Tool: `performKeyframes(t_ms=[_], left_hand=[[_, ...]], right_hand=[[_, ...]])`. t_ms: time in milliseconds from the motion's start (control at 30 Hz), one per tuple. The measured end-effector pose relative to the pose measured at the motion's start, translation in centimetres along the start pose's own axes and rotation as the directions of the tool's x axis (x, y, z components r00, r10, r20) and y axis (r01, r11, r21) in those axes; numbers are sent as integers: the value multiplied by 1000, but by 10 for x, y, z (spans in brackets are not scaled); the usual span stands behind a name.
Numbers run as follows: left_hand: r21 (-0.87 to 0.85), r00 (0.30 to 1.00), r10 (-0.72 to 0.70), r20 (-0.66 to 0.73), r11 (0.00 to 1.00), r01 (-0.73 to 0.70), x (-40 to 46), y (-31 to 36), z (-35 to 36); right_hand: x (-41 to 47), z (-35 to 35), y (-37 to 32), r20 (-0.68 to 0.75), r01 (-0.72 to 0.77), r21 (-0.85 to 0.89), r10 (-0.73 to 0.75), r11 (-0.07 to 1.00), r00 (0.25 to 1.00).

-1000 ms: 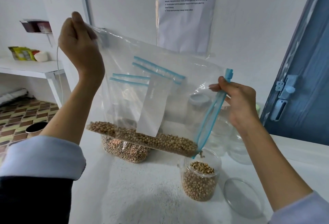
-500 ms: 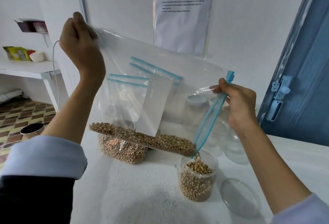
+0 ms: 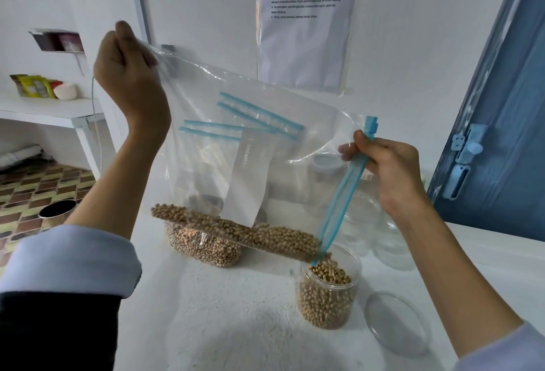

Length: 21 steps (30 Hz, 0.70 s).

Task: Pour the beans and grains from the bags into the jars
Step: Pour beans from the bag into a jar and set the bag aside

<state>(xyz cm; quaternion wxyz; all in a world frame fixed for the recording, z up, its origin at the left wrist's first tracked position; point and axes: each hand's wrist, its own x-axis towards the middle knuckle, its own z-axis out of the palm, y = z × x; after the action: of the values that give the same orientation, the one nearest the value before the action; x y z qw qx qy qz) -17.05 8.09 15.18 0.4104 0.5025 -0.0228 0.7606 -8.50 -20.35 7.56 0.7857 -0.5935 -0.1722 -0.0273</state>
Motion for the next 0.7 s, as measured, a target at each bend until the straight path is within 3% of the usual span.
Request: performKeyframes(t_ms=[700], left_hand=[[-137, 997, -61, 49, 988, 68, -13, 5, 2]], right_hand=[[-4, -12, 2, -47, 39, -26, -40, 999, 998]])
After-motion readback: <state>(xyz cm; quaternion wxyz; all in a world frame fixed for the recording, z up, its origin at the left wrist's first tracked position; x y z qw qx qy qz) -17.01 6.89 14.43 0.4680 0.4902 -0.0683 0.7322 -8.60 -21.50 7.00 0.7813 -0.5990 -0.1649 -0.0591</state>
